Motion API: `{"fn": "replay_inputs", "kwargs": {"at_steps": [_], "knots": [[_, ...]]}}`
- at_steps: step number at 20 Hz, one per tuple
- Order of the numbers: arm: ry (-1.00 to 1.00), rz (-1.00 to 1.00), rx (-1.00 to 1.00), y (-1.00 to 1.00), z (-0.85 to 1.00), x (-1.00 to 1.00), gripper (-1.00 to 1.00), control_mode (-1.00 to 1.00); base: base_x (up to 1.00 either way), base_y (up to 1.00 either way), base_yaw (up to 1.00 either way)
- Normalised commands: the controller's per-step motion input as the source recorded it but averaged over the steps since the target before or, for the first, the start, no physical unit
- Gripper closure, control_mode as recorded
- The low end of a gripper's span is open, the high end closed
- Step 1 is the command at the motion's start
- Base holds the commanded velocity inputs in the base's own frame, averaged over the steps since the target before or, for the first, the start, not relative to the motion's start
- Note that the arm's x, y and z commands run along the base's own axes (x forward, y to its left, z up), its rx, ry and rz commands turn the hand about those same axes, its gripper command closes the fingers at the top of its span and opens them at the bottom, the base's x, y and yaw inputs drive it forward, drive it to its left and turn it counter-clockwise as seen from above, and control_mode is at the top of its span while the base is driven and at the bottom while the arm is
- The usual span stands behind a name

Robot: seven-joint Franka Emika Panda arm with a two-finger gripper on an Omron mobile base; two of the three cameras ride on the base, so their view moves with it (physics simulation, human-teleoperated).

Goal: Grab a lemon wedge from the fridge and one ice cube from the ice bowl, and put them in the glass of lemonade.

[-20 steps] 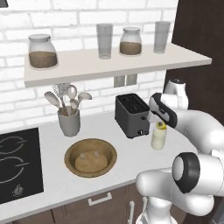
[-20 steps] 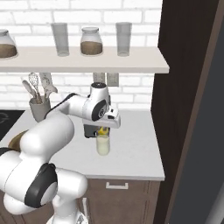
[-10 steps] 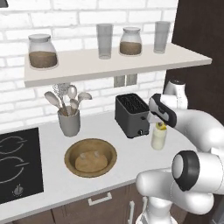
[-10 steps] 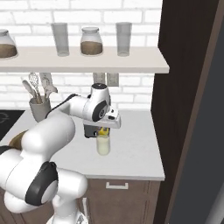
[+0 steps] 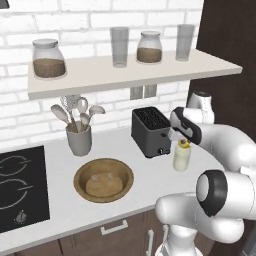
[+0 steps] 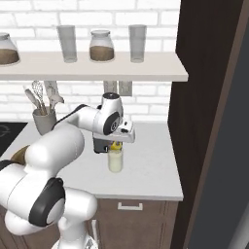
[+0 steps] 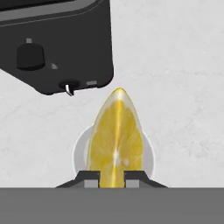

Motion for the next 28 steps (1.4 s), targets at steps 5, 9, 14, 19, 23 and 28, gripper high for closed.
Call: {"fn": "replay_inputs", "kwargs": {"at_steps": [5, 9, 14, 19, 23, 28], "knots": [[-0.04, 0.00, 0.00, 0.00, 0.00, -0.31, 1.00, -1.00, 0.00, 0.00, 0.00], [-0.09, 0.00, 0.00, 0.00, 0.00, -0.16, 1.00, -1.00, 0.00, 0.00, 0.00], [-0.02, 0.00, 0.00, 0.00, 0.02, 0.04, 1.00, -1.00, 0.00, 0.00, 0.00], [0.00, 0.00, 0.00, 0.00, 0.00, 0.04, 1.00, -1.00, 0.00, 0.00, 0.00], [0.01, 0.00, 0.00, 0.00, 0.00, 0.01, 1.00, -1.00, 0.00, 0.00, 0.00], [0.02, 0.00, 0.00, 0.00, 0.00, 0.02, 1.00, -1.00, 0.00, 0.00, 0.00]]}}
